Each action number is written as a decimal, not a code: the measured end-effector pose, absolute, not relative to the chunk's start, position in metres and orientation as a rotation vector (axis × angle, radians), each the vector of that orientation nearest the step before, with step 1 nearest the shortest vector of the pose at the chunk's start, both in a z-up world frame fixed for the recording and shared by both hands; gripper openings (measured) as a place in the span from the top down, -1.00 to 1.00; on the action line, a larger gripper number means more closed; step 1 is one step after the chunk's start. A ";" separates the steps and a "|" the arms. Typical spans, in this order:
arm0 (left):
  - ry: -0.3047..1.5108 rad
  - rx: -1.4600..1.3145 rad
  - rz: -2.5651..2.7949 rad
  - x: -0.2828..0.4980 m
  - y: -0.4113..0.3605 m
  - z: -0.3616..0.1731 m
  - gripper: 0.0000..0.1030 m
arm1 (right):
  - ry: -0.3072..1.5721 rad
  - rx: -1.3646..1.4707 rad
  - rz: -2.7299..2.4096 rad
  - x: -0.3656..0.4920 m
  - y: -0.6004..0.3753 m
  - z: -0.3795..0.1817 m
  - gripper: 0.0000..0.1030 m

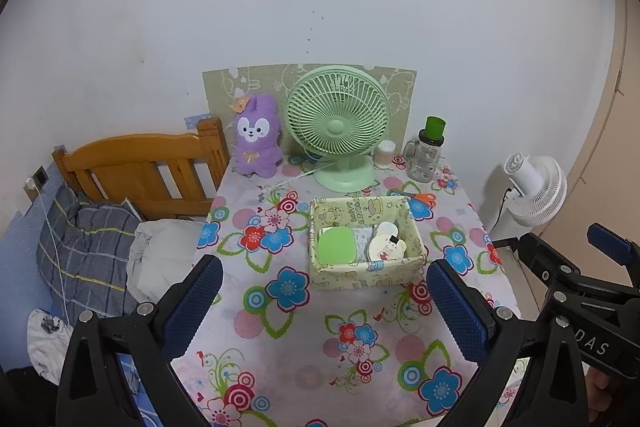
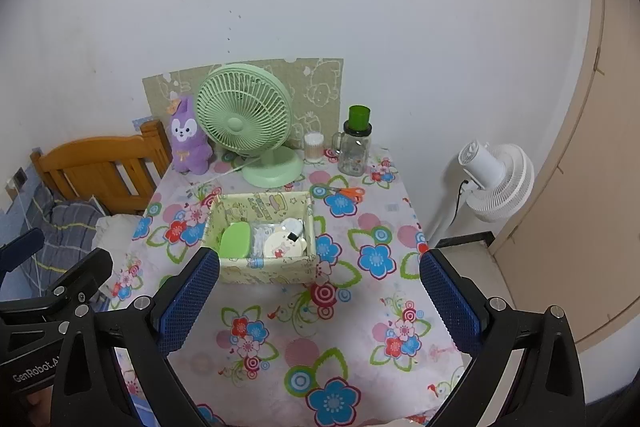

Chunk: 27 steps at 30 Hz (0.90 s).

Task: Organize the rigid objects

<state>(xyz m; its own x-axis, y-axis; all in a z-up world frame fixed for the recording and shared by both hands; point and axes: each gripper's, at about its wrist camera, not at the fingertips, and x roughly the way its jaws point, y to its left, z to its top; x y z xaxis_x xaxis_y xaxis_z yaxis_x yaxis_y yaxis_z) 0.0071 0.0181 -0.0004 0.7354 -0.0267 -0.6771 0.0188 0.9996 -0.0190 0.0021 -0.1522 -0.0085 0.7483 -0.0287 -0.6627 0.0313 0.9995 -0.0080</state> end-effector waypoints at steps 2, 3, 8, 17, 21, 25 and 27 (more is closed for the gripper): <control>0.742 -0.011 -0.024 0.007 0.018 0.000 -1.00 | 0.725 0.004 -0.033 0.002 -0.152 -0.009 -0.98; 0.742 -0.011 -0.023 0.007 0.018 -0.001 -1.00 | 0.726 0.005 -0.033 0.002 -0.152 -0.009 -0.98; 0.742 -0.010 -0.024 0.007 0.018 -0.001 -1.00 | 0.724 0.004 -0.033 0.002 -0.152 -0.009 -0.98; 0.739 -0.011 -0.026 0.009 0.018 0.000 -1.00 | 0.719 0.007 -0.034 0.005 -0.151 -0.008 -0.98; 0.736 -0.008 -0.026 0.013 0.018 0.001 -1.00 | 0.717 0.007 -0.035 0.006 -0.151 -0.008 -0.98; 0.740 -0.010 -0.029 0.014 0.018 0.001 -1.00 | 0.719 0.007 -0.035 0.006 -0.152 -0.008 -0.98; 0.744 -0.010 -0.030 0.015 0.018 0.000 -1.00 | 0.721 0.007 -0.037 0.008 -0.152 -0.008 -0.98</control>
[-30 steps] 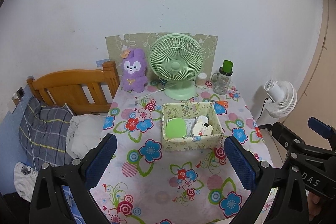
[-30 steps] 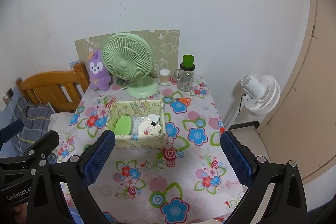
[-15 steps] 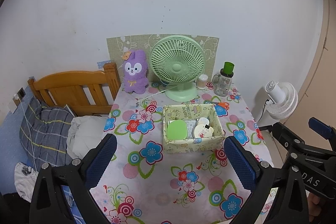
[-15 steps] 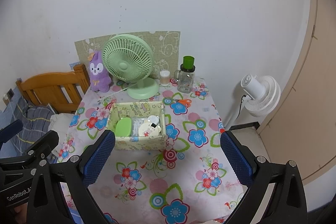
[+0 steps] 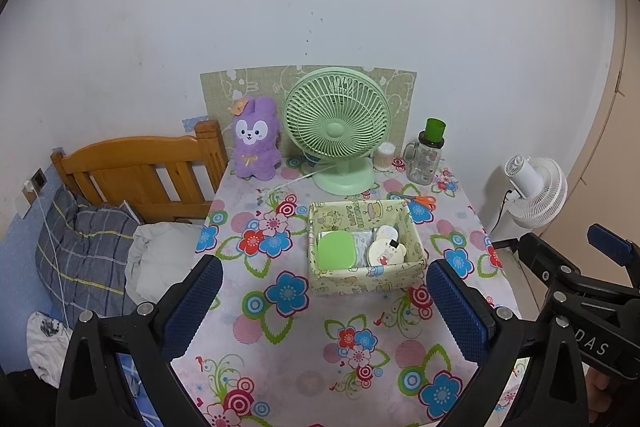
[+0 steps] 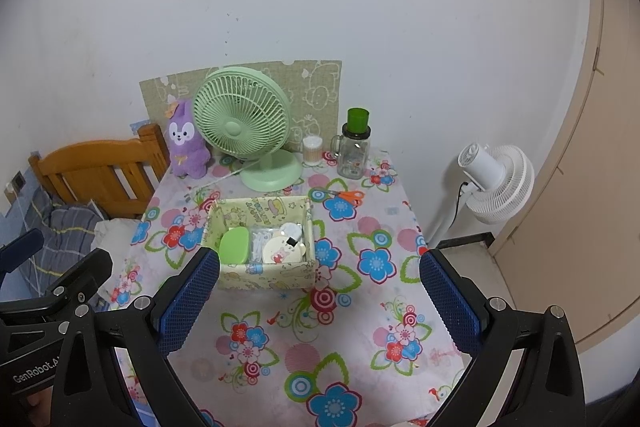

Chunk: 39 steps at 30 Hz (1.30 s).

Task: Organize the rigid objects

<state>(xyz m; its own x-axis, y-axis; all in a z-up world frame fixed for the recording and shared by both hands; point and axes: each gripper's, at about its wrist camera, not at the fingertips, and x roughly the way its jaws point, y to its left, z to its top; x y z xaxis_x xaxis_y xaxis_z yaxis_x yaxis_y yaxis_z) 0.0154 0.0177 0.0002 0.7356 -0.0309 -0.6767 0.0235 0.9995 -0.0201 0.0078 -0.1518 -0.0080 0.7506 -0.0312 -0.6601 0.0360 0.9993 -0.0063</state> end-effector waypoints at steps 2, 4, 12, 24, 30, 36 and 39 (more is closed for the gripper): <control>0.745 -0.010 -0.031 0.016 0.017 0.000 -1.00 | 0.722 0.007 -0.039 0.010 -0.153 -0.008 -0.98; 0.746 -0.011 -0.033 0.017 0.017 0.000 -1.00 | 0.722 0.006 -0.042 0.013 -0.154 -0.007 -0.98; 0.748 -0.006 -0.041 0.020 0.016 -0.002 -1.00 | 0.727 0.005 -0.054 0.014 -0.156 -0.010 -0.98; 0.749 -0.007 -0.040 0.021 0.016 -0.002 -1.00 | 0.727 0.005 -0.053 0.014 -0.155 -0.011 -0.97; 0.749 -0.006 -0.039 0.021 0.016 -0.002 -1.00 | 0.728 0.006 -0.053 0.014 -0.155 -0.011 -0.97; 0.749 -0.006 -0.039 0.022 0.016 -0.002 -1.00 | 0.727 0.006 -0.053 0.014 -0.156 -0.011 -0.97; 0.748 -0.005 -0.039 0.022 0.016 -0.002 -1.00 | 0.726 0.006 -0.053 0.015 -0.156 -0.011 -0.97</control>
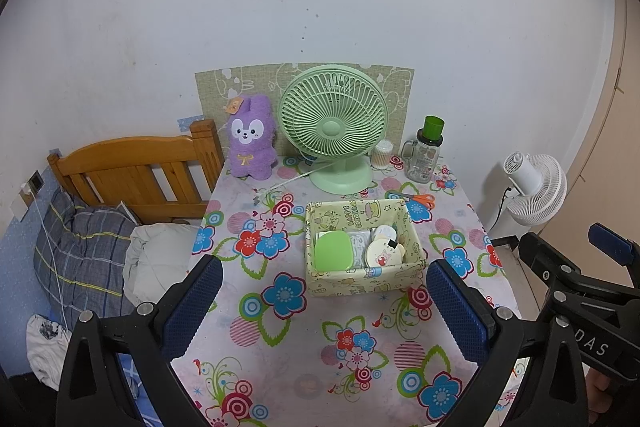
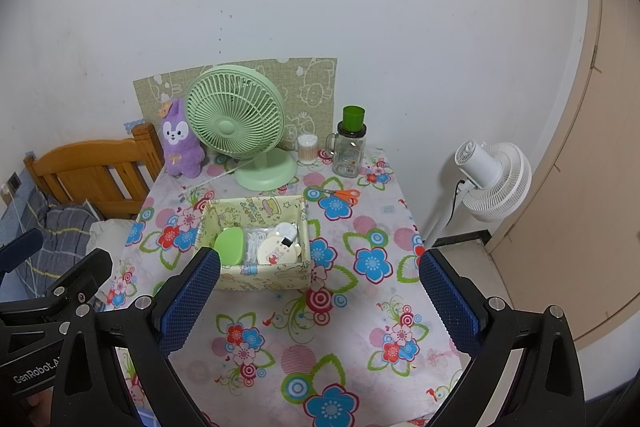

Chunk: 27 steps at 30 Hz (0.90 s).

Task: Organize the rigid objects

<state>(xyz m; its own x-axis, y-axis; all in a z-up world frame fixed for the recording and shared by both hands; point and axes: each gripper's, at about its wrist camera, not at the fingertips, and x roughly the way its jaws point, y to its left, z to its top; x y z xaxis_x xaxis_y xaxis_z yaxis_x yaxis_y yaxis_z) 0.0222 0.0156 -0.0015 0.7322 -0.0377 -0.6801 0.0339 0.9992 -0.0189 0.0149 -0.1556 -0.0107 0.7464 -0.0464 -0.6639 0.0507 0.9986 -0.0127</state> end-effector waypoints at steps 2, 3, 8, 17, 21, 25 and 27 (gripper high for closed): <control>0.750 -0.006 -0.040 0.022 0.016 -0.001 -1.00 | 0.725 0.006 -0.054 0.015 -0.155 -0.010 -0.97; 0.749 -0.005 -0.039 0.022 0.016 -0.001 -1.00 | 0.725 0.007 -0.054 0.015 -0.155 -0.011 -0.97; 0.750 -0.005 -0.040 0.022 0.016 -0.001 -1.00 | 0.727 0.007 -0.053 0.014 -0.156 -0.010 -0.97; 0.748 -0.024 -0.045 0.023 0.017 -0.003 -1.00 | 0.734 0.010 -0.049 0.015 -0.151 -0.013 -0.96; 0.741 -0.020 -0.038 0.023 0.018 -0.003 -1.00 | 0.734 0.013 -0.041 0.014 -0.150 -0.015 -0.95; 0.745 -0.023 -0.036 0.022 0.020 -0.005 -1.00 | 0.735 0.011 -0.040 0.015 -0.148 -0.016 -0.95; 0.743 -0.023 -0.033 0.020 0.021 -0.004 -1.00 | 0.736 0.014 -0.041 0.014 -0.149 -0.015 -0.95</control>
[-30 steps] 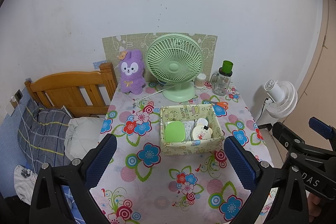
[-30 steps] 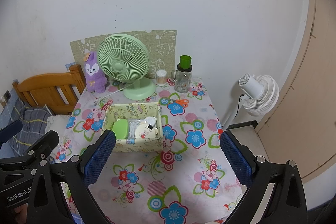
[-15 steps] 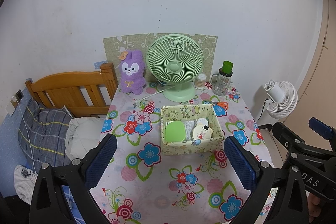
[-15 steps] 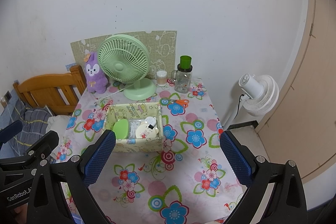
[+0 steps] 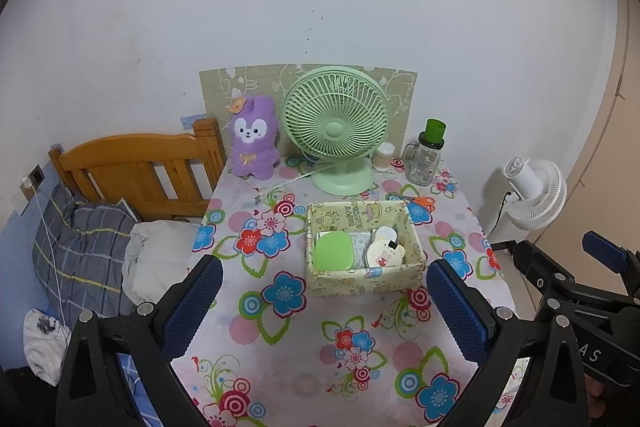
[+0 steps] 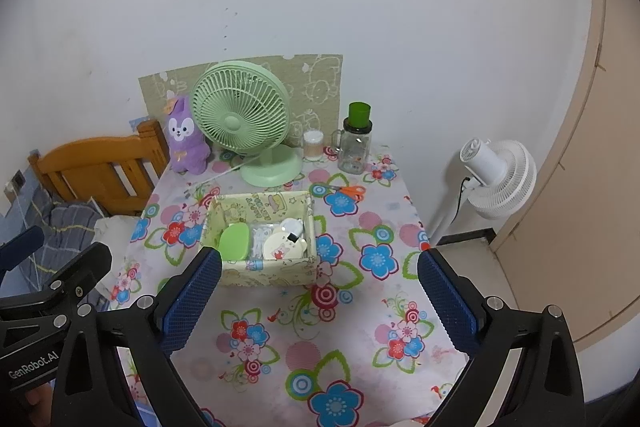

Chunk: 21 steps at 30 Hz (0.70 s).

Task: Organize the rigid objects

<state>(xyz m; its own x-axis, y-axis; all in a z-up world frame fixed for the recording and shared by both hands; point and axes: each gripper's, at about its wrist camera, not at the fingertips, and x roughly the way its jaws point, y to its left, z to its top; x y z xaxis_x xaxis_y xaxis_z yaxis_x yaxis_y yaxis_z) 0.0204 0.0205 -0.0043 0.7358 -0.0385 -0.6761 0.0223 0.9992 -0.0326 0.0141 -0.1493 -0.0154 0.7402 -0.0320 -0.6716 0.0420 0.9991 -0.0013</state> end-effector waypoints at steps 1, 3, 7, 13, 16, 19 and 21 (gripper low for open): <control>0.743 -0.023 -0.033 0.020 0.021 -0.004 -1.00 | 0.736 0.014 -0.040 0.014 -0.149 -0.015 -0.95; 0.742 -0.022 -0.033 0.020 0.021 -0.004 -1.00 | 0.735 0.013 -0.040 0.014 -0.148 -0.016 -0.95; 0.743 -0.021 -0.034 0.020 0.021 -0.004 -1.00 | 0.736 0.015 -0.039 0.014 -0.148 -0.016 -0.95; 0.743 -0.016 -0.038 0.019 0.020 -0.004 -1.00 | 0.736 0.014 -0.039 0.014 -0.149 -0.016 -0.95; 0.745 -0.013 -0.039 0.018 0.018 -0.004 -1.00 | 0.739 0.015 -0.036 0.014 -0.149 -0.017 -0.95; 0.749 -0.008 -0.038 0.019 0.018 -0.003 -1.00 | 0.745 0.024 -0.030 0.014 -0.149 -0.018 -0.95; 0.751 -0.004 -0.037 0.019 0.017 -0.003 -1.00 | 0.746 0.023 -0.030 0.014 -0.149 -0.019 -0.95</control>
